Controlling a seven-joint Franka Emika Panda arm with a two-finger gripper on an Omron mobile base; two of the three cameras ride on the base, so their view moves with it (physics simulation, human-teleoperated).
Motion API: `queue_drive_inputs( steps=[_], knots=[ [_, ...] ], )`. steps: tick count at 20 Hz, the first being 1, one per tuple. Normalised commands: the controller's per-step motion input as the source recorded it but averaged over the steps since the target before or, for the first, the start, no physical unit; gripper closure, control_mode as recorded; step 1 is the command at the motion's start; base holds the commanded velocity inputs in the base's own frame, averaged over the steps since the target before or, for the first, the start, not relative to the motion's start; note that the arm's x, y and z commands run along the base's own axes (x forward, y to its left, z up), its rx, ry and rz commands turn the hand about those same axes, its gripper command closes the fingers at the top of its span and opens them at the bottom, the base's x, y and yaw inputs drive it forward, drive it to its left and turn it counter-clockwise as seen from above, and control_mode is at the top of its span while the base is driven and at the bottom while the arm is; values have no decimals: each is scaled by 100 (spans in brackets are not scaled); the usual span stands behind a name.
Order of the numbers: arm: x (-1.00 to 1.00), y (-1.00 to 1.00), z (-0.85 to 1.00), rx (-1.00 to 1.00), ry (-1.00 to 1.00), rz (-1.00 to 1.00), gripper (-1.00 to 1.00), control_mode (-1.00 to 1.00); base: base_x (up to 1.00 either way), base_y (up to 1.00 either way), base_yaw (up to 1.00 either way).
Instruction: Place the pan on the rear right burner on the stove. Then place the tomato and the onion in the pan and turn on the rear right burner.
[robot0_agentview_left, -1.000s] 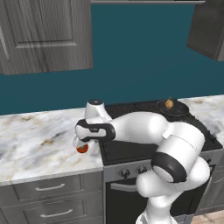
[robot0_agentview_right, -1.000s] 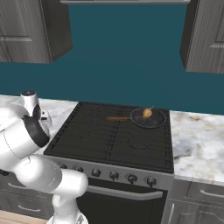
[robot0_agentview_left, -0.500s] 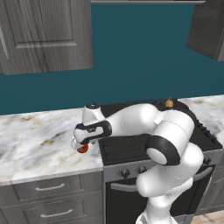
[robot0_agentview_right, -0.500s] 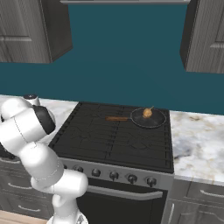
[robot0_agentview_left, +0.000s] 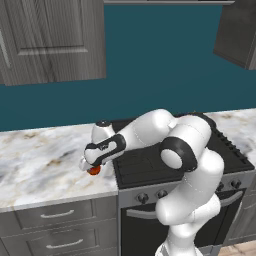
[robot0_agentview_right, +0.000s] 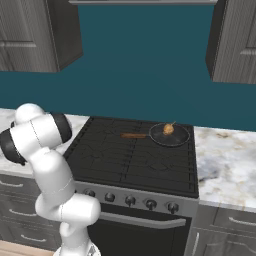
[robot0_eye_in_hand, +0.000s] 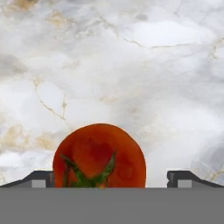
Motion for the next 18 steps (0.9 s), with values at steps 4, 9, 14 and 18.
queue_drive_inputs(
  steps=[4, 9, 14, 18],
  knots=[
    [16, 9, -21, -1, 0, 0, -100, -100, 0, 0, 0],
    [1, 7, -19, -3, 2, 0, 100, -100, 0, 0, 0],
    [-11, -8, -2, -1, 0, 0, 100, -100, 0, 0, 0],
    [-16, -22, 42, 0, -2, -1, 100, -100, 0, 0, 0]
  ],
)
